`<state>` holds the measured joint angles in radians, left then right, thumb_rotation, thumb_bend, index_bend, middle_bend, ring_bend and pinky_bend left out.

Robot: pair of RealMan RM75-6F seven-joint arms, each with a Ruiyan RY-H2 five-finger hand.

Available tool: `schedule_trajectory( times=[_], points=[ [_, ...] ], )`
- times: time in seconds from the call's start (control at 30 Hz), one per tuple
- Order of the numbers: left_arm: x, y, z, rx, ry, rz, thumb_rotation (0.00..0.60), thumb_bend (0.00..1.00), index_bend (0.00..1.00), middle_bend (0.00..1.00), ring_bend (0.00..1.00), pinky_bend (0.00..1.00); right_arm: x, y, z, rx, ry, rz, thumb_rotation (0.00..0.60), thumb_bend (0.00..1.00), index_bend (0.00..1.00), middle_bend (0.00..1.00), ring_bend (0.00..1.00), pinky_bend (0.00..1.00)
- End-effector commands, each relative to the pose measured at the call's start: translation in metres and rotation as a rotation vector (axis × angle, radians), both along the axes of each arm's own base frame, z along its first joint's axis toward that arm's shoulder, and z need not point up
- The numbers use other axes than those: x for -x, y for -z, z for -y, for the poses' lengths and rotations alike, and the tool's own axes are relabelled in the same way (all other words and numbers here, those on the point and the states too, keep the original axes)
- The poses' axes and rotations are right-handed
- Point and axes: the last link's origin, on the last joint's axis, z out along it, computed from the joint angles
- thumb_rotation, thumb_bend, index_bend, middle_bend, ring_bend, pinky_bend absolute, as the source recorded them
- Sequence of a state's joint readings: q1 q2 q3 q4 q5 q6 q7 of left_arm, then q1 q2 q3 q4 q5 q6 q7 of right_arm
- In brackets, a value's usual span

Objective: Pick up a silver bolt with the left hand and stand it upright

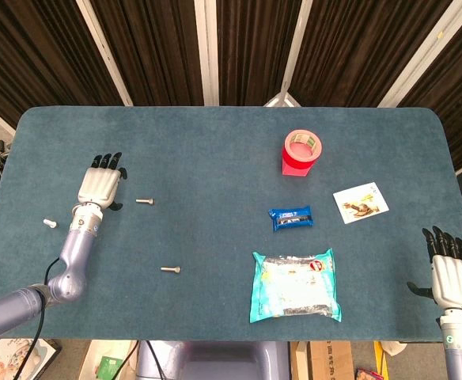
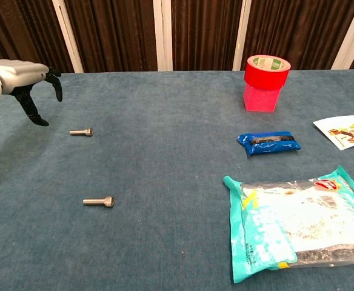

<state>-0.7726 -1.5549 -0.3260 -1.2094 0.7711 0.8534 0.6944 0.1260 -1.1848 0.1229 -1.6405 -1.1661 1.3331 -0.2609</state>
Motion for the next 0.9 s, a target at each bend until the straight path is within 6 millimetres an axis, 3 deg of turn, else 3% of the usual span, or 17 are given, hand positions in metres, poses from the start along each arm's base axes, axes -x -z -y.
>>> schedule_trajectory(
  times=[0.03, 0.27, 0.9],
  points=[
    [0.002, 0.014, -0.003, 0.025, -0.003, 0.024, 0.600, 0.32, 0.39, 0.00, 0.00, 0.00, 0.001, 0.000, 0.001, 0.002, 0.005, -0.002, 0.600, 0.00, 0.07, 0.00, 0.00, 0.00],
    [0.004, 0.028, -0.008, 0.028, 0.014, 0.095, 0.600, 0.39, 0.43, 0.01, 0.00, 0.00, 0.003, 0.001, 0.003, 0.010, 0.010, -0.001, 0.600, 0.00, 0.07, 0.00, 0.00, 0.00],
    [0.007, 0.054, -0.003, 0.049, 0.097, 0.137, 0.600, 0.40, 0.48, 0.01, 0.00, 0.00, 0.007, -0.001, 0.004, 0.018, 0.017, 0.004, 0.600, 0.00, 0.07, 0.00, 0.00, 0.00]
  ],
)
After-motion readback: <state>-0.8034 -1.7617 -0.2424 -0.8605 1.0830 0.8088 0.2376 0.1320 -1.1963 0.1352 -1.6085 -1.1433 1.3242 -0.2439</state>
